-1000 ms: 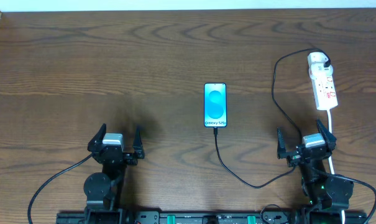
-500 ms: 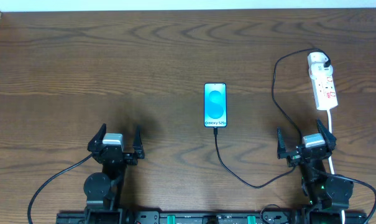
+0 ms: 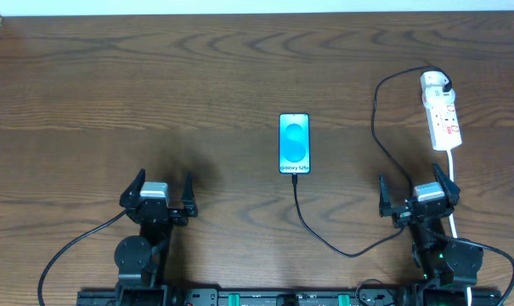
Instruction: Plug charger to phone and switch on socket
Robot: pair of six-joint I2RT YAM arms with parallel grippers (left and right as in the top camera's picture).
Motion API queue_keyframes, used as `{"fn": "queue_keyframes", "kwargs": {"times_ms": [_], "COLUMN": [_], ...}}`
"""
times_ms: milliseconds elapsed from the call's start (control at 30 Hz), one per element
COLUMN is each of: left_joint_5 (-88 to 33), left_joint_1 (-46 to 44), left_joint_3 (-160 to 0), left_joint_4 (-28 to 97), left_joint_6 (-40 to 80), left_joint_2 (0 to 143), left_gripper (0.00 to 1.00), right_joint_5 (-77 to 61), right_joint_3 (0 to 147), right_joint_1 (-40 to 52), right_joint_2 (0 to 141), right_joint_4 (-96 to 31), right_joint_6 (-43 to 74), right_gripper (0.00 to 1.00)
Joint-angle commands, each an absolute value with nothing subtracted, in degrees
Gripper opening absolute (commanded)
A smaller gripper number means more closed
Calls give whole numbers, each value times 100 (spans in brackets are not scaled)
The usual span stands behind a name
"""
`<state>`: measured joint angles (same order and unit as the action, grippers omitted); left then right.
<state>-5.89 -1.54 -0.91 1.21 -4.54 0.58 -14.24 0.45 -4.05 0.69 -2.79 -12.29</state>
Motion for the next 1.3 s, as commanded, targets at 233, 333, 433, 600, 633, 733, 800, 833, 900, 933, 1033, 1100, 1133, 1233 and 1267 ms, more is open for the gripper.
{"fn": "queue_keyframes", "kwargs": {"times_ms": [233,333,433,600,633,733,800,833,900,933,1033,1100,1133,1233,1267], "left_joint_5": [-705,-705,-705,-705,-707,-707,-705,-707,-707,-705,-707,-707,-707,-705,-707], "left_joint_1": [-130,-130,-130,-130,-130,-130,-130,-130,-130,-130,-130,-130,-130,-130,-130], "left_joint_3": [-23,-23,-23,-23,-23,-23,-23,-23,-23,-23,-23,-23,-23,-23,-23], "left_joint_4": [362,362,362,362,362,362,362,362,362,362,362,362,362,362,362], "left_joint_6": [-489,-489,-489,-489,-489,-489,-489,-489,-489,-489,-489,-489,-489,-489,-489], "left_joint_2": [23,23,23,23,23,23,23,23,23,23,23,23,23,23,23], "left_gripper": [91,91,91,91,91,91,91,91,91,91,91,91,91,91,91], "right_joint_5": [-202,-202,-202,-202,-202,-202,-202,-202,-202,-202,-202,-202,-202,-202,-202], "right_joint_3": [30,30,30,30,30,30,30,30,30,30,30,30,30,30,30], "right_joint_1": [-419,-419,-419,-419,-419,-419,-419,-419,-419,-419,-419,-419,-419,-419,-419], "right_joint_2": [25,25,25,25,25,25,25,25,25,25,25,27,27,27,27], "right_joint_4": [-405,-410,-408,-408,-408,-408,-408,-408,-408,-408,-408,-410,-410,-410,-410], "right_joint_6": [683,681,681,681,681,681,681,681,681,681,681,681,681,681,681], "right_gripper": [99,99,99,99,99,99,99,99,99,99,99,99,99,99,99]}}
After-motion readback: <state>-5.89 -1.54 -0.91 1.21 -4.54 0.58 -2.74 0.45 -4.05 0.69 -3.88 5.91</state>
